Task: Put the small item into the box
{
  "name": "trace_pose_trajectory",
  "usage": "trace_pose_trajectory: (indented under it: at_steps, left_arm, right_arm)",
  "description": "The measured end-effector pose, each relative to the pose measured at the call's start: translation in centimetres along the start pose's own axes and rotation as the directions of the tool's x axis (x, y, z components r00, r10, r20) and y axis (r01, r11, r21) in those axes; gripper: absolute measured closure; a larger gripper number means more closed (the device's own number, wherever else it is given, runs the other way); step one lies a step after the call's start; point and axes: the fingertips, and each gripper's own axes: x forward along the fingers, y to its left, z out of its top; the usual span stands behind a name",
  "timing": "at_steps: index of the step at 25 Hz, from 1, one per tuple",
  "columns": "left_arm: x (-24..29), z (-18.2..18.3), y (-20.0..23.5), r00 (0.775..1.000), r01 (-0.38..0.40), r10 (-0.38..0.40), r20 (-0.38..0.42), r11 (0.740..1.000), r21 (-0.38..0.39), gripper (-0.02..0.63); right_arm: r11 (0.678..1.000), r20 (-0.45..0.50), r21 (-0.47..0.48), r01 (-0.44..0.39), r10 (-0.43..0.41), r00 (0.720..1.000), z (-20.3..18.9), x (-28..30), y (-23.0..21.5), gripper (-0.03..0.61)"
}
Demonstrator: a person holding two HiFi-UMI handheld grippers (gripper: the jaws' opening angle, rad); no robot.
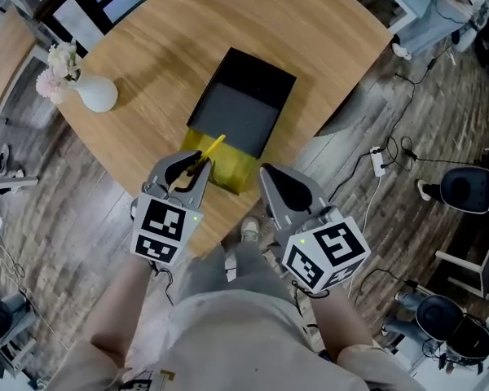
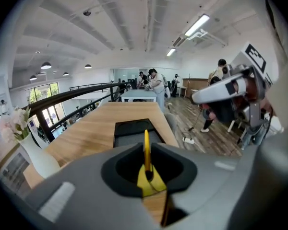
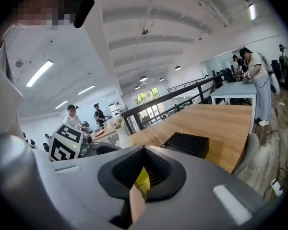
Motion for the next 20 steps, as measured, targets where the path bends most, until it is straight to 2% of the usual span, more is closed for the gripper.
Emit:
trace_pose_trajectory:
  at_steps: [10, 20]
  left_arm:
    - [5.3, -4.9, -1.2, 0.986, 0.089, -0.092, -0.140, 0.996, -0.023, 0.560]
    - [9.1, -7.9, -1.9, 0.960, 0.173, -0.167, -0.226, 0.985, 0.007, 0.558]
  right_arm:
    - [0.999, -0.065, 0.054, 0.009, -0.006, 0.998, -3.6, 1.6, -2.3, 0.580]
    - [0.996, -0.111, 0.085, 0.032, -0.023, 0.994, -6.0, 3.5, -4.3, 0.580]
